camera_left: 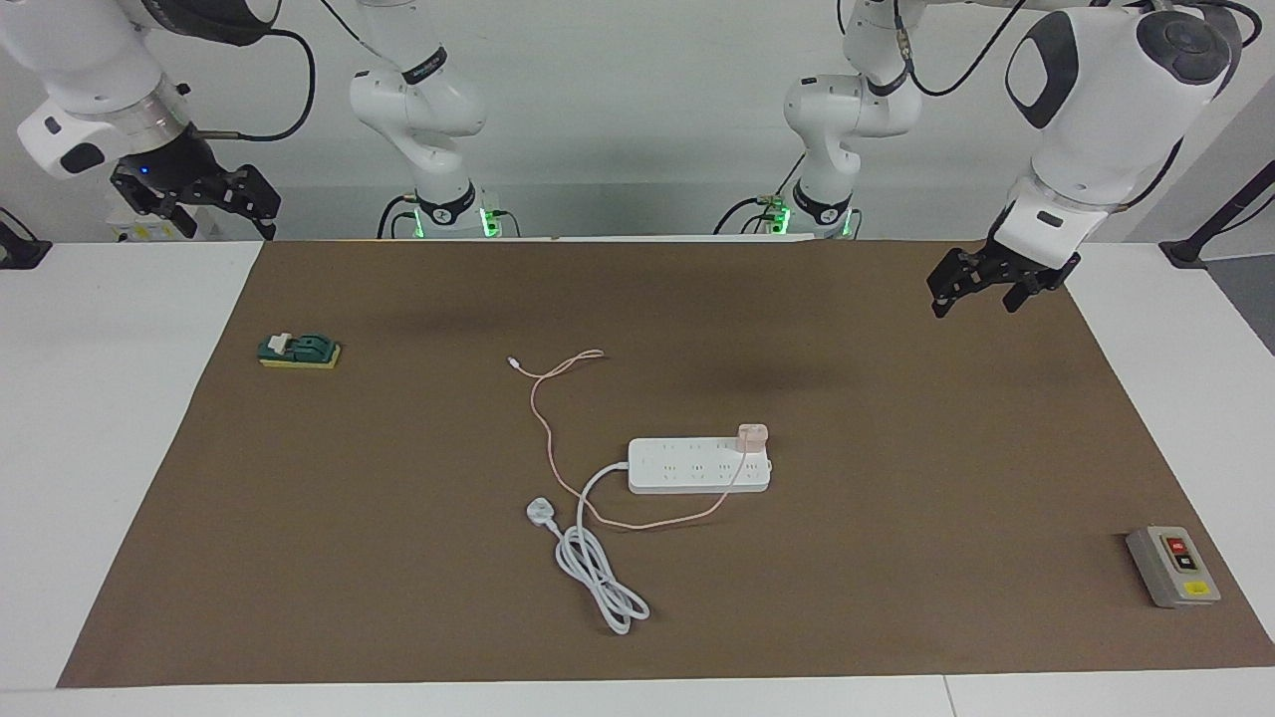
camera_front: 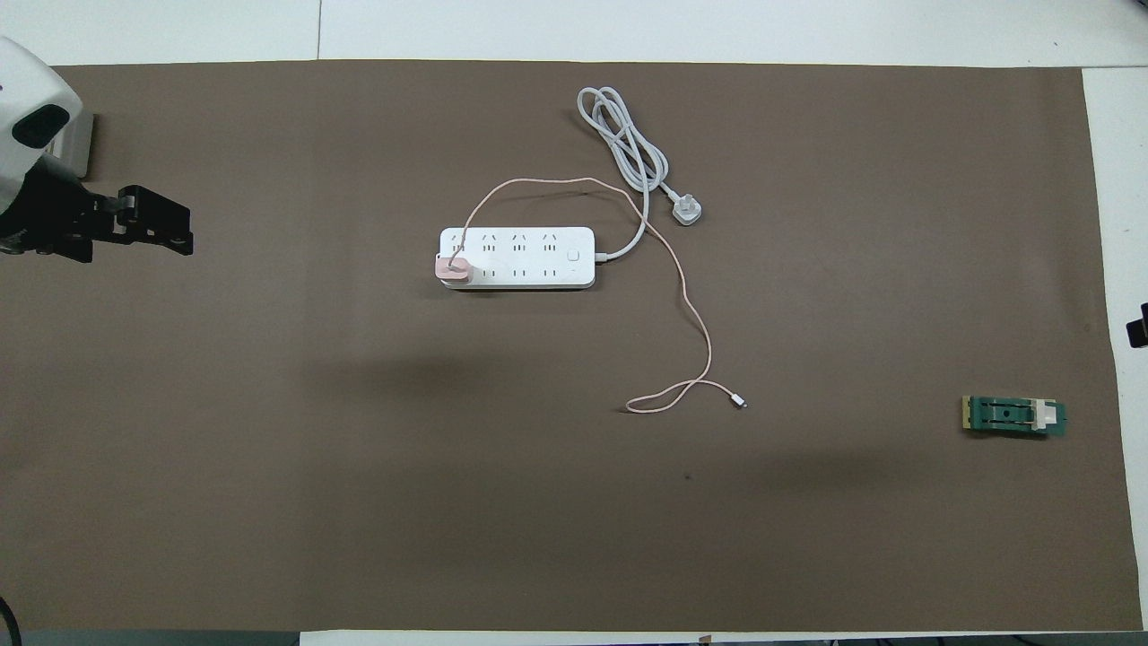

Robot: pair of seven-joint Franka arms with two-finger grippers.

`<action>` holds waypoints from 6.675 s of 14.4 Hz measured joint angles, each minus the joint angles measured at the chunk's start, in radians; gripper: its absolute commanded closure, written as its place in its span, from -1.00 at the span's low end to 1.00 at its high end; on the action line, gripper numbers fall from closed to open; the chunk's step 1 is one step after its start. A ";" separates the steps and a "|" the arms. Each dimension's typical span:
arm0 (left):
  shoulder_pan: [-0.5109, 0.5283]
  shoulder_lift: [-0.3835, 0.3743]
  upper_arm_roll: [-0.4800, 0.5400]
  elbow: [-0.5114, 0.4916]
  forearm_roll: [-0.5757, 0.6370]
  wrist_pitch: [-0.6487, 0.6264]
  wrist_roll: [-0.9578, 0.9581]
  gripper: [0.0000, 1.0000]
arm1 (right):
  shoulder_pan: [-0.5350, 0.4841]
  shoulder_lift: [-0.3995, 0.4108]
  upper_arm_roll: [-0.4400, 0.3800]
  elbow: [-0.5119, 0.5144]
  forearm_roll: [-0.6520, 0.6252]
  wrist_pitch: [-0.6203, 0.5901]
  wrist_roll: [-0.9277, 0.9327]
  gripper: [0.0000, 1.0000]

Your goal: Unplug charger and place it aside

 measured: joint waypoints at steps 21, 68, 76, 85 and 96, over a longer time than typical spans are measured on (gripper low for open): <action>0.000 0.000 0.000 0.000 0.000 0.000 0.000 -1.00 | 0.021 0.004 0.007 -0.012 0.108 0.029 0.359 -1.00; -0.198 0.114 -0.028 -0.115 -0.006 0.312 -1.796 -1.00 | 0.597 0.591 0.008 -0.078 0.776 0.857 1.662 -1.00; -0.276 0.191 -0.029 -0.115 -0.031 0.345 -1.944 -1.00 | 0.597 0.618 0.009 -0.086 0.779 0.916 1.611 -1.00; -0.317 0.292 -0.025 -0.120 -0.032 0.453 -2.004 -1.00 | 0.612 0.674 0.011 -0.068 0.783 0.969 1.572 -1.00; -0.316 0.307 -0.021 -0.130 -0.032 0.506 -2.004 -1.00 | 0.601 0.690 0.002 -0.007 0.783 0.940 1.570 -1.00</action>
